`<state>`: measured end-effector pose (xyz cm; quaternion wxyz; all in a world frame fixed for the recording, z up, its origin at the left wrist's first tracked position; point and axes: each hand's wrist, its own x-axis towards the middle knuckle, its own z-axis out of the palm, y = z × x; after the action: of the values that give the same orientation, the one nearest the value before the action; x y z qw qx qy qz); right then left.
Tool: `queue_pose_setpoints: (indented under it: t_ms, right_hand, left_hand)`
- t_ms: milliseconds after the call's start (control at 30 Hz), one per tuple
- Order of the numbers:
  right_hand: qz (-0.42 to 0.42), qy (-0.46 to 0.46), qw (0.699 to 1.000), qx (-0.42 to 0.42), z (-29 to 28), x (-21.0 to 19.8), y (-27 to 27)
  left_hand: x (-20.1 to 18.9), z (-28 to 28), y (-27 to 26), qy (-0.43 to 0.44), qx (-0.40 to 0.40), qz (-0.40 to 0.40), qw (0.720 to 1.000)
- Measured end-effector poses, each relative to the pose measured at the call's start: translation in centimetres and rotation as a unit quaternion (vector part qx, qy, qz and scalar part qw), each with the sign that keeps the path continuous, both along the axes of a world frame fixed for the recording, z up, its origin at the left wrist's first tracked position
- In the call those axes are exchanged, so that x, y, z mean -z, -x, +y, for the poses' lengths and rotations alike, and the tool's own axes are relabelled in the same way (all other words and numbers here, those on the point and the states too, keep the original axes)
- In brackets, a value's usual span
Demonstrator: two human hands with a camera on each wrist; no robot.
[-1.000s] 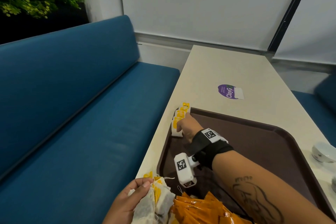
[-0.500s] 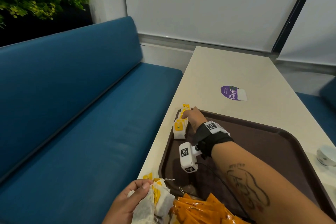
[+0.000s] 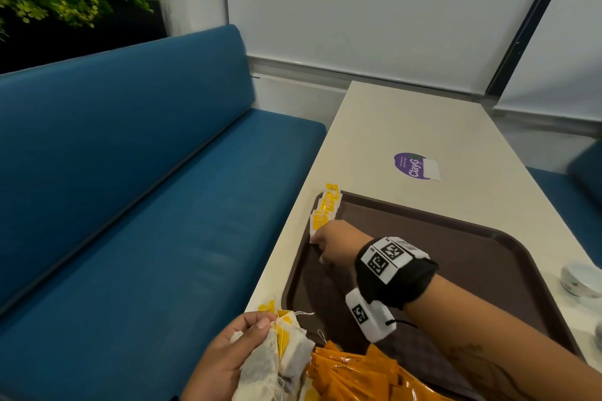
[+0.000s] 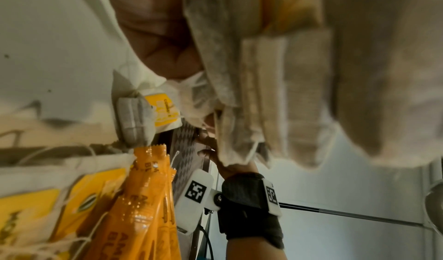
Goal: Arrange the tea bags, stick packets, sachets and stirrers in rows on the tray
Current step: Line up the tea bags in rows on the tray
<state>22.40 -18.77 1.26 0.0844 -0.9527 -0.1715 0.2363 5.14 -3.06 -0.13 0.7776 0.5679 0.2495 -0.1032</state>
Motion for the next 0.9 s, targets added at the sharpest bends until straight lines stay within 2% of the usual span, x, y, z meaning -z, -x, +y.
queue_pose_setpoints:
  t_ms: [200,400,533,667,900]
  right_hand:
    - [-0.010,-0.031,0.996,0.085,0.7,0.9,-0.3]
    - [0.042,-0.190,0.970,0.146,0.1,0.5,0.5]
    - [-0.044,-0.172,0.967,0.181,-0.9,0.2,-0.4]
    - [-0.015,-0.110,0.981,0.160,-0.9,0.6,0.0]
    - [-0.032,-0.127,0.972,0.196,-1.3,-0.1,0.5]
  left_hand:
    - [0.3,0.6,0.2,-0.003,0.004,-0.002,1.000]
    - [0.3,0.4,0.0,0.003,0.018,-0.007,1.000]
    - [0.2,0.3,-0.1,0.022,0.028,-0.004,0.999]
    - [0.0,0.2,0.0,0.043,0.039,-0.010,0.998]
    - [-0.2,0.5,0.9,0.067,0.044,-0.026,0.996]
